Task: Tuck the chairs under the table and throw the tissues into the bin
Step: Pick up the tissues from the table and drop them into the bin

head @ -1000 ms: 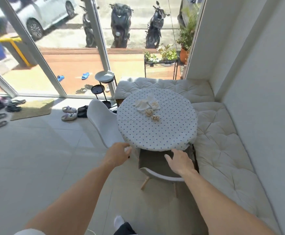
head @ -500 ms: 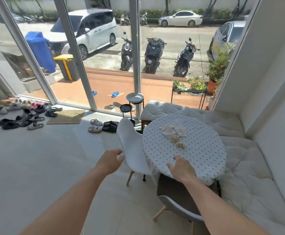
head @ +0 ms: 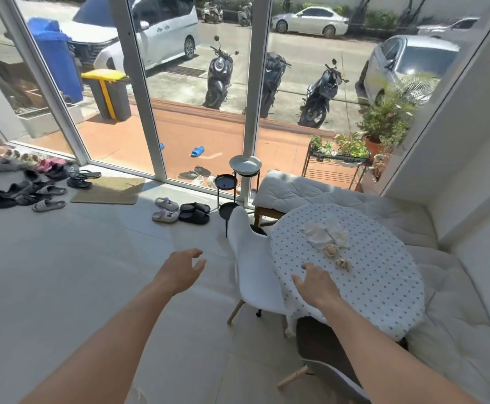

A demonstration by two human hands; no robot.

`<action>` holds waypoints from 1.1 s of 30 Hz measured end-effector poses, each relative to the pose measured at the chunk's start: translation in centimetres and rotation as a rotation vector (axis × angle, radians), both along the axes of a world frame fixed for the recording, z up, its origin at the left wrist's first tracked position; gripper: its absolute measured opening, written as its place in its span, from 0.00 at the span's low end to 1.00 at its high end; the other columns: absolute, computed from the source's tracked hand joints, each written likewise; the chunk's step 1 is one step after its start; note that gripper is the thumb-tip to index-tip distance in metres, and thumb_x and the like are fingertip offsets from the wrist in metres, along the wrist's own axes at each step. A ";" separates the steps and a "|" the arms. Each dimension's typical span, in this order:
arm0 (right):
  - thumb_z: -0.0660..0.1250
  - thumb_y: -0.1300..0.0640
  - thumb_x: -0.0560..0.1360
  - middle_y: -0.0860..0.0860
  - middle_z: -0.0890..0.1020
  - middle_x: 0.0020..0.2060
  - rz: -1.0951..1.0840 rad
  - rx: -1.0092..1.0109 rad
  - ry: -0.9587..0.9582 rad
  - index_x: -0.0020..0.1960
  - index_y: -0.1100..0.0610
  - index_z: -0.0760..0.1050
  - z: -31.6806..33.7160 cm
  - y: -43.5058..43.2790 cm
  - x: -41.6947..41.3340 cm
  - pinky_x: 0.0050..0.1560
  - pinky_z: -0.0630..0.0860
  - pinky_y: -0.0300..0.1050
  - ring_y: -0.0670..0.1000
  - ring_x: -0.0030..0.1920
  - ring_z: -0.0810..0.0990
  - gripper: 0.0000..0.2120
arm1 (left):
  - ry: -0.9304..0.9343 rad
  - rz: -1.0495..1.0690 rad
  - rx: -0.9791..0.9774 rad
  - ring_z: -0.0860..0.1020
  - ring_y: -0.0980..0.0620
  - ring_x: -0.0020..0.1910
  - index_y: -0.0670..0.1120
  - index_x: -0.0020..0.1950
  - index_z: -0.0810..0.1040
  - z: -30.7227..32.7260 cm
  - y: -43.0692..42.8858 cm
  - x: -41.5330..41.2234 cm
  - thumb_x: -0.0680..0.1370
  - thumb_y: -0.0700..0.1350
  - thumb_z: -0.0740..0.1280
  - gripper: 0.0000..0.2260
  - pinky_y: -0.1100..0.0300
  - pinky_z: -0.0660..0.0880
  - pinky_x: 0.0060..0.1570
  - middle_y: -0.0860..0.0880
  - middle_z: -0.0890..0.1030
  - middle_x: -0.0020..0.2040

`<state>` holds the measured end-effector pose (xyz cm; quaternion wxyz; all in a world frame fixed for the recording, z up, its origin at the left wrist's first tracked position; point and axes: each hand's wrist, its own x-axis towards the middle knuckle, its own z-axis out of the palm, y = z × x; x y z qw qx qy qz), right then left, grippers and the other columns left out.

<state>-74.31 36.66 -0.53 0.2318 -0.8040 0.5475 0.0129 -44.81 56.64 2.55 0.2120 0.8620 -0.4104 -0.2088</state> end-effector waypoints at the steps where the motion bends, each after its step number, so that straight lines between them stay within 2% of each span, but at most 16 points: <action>1: 0.62 0.41 0.80 0.54 0.77 0.69 -0.008 0.003 -0.014 0.75 0.55 0.68 -0.1 0.2 1.4 0.67 0.74 0.58 0.57 0.69 0.74 0.28 | 0.000 -0.002 -0.002 0.80 0.47 0.68 0.46 0.73 0.80 0.0 0.1 1.7 0.83 0.53 0.66 0.20 0.49 0.76 0.69 0.49 0.83 0.69; 8: 0.62 0.40 0.80 0.54 0.78 0.67 -0.066 0.064 -0.061 0.74 0.53 0.69 -1.6 0.8 9.5 0.63 0.77 0.59 0.57 0.66 0.77 0.27 | -0.012 -0.018 0.016 0.80 0.47 0.68 0.47 0.72 0.80 0.2 -0.4 11.2 0.83 0.53 0.66 0.20 0.48 0.77 0.68 0.49 0.83 0.69; 15: 0.61 0.38 0.80 0.55 0.79 0.66 -0.116 0.090 -0.067 0.75 0.54 0.69 -3.3 -3.4 15.3 0.61 0.79 0.59 0.57 0.64 0.78 0.29 | -0.020 -0.069 0.017 0.80 0.49 0.69 0.48 0.73 0.79 0.9 -5.8 17.0 0.84 0.54 0.65 0.20 0.50 0.77 0.68 0.51 0.82 0.70; 23: 0.62 0.40 0.80 0.54 0.79 0.66 -0.210 0.123 -0.097 0.74 0.55 0.71 -4.6 -12.8 18.7 0.62 0.77 0.53 0.56 0.64 0.79 0.28 | -0.039 -0.168 0.070 0.79 0.51 0.69 0.49 0.74 0.78 0.8 -17.4 21.2 0.84 0.54 0.65 0.20 0.53 0.74 0.70 0.53 0.81 0.71; 26: 0.61 0.40 0.80 0.54 0.79 0.67 -0.257 0.180 -0.092 0.75 0.54 0.70 -6.0 -16.4 18.4 0.64 0.76 0.55 0.57 0.65 0.78 0.28 | -0.047 -0.224 0.121 0.79 0.52 0.68 0.49 0.75 0.78 0.8 -22.8 22.0 0.84 0.54 0.65 0.20 0.55 0.71 0.70 0.53 0.81 0.70; 29: 0.59 0.38 0.79 0.53 0.81 0.63 -0.314 0.221 -0.081 0.75 0.52 0.69 -7.3 -19.7 17.5 0.63 0.77 0.55 0.56 0.62 0.80 0.29 | -0.042 -0.257 0.132 0.81 0.50 0.66 0.49 0.72 0.80 0.5 -28.5 22.3 0.83 0.53 0.66 0.18 0.53 0.75 0.67 0.52 0.84 0.67; 31: 0.59 0.38 0.80 0.53 0.78 0.67 -0.347 0.229 -0.067 0.75 0.52 0.68 -8.2 -21.4 16.8 0.63 0.76 0.55 0.56 0.63 0.78 0.29 | -0.021 -0.292 0.143 0.84 0.47 0.63 0.49 0.67 0.82 -0.1 -32.2 22.2 0.83 0.53 0.65 0.16 0.49 0.78 0.62 0.49 0.86 0.63; 33: 0.59 0.38 0.80 0.53 0.76 0.70 -0.391 0.243 -0.055 0.76 0.53 0.67 -8.8 -22.9 15.8 0.65 0.75 0.56 0.56 0.67 0.76 0.29 | 0.004 -0.347 0.151 0.84 0.47 0.61 0.51 0.68 0.82 -0.6 -35.9 21.4 0.83 0.53 0.65 0.16 0.48 0.80 0.61 0.50 0.87 0.61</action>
